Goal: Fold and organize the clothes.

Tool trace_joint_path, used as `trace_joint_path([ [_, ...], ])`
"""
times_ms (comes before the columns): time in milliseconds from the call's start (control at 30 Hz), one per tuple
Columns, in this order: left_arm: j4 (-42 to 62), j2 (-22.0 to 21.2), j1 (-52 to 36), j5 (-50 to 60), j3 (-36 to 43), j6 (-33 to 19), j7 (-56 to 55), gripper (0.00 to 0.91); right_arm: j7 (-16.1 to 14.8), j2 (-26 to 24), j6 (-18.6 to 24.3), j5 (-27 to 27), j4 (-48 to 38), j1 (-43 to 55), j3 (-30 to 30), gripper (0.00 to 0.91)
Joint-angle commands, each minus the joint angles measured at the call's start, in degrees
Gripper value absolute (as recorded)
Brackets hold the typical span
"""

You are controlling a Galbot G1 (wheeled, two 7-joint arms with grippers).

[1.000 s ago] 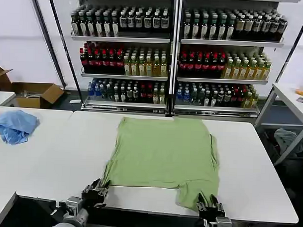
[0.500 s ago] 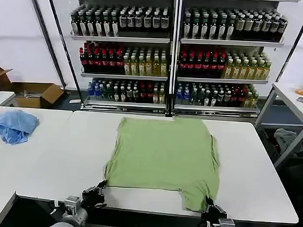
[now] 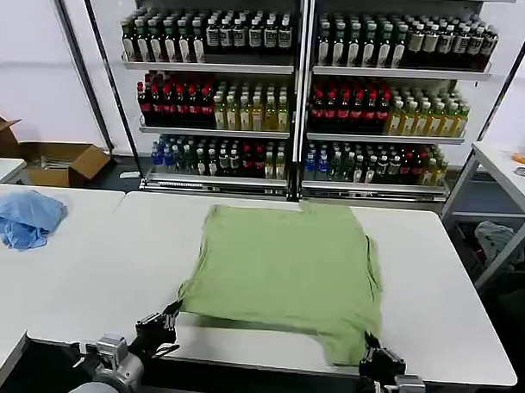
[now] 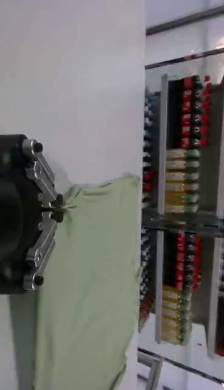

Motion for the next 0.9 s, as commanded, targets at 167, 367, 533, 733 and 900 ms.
trace_joint_path([
  [167,2.39,1.28,-6.18,-1.14,2.11,-0.28,0.30,0.020,-0.71,-5.61,0.85,2.14,-3.65,10.95,0.20,0.000],
  [367,8.50,1.92,-13.93,-1.12,5.36,-0.45,0.40,0.020,-0.94,-8.02,-0.67,3.02,-9.45,19.19,-1.61,0.000],
  [533,12.66,1.52,-18.34,-0.69,8.65,-0.49,0.37,0.020,-1.50,-9.39,-1.65,3.13,-13.50,23.71,-3.19,0.000],
  [733,16.88,0.46,-22.44,0.49,11.68,-0.92,0.24,0.020,-2.66,-11.03,-2.19,1.46,-19.19,28.07,-5.67,0.000],
  [900,19.94,-0.27,-24.78,2.55,13.48,-1.41,0.19,0.020,-3.80,-11.61,-2.51,-0.30,-22.33,30.58,-7.87,0.000],
])
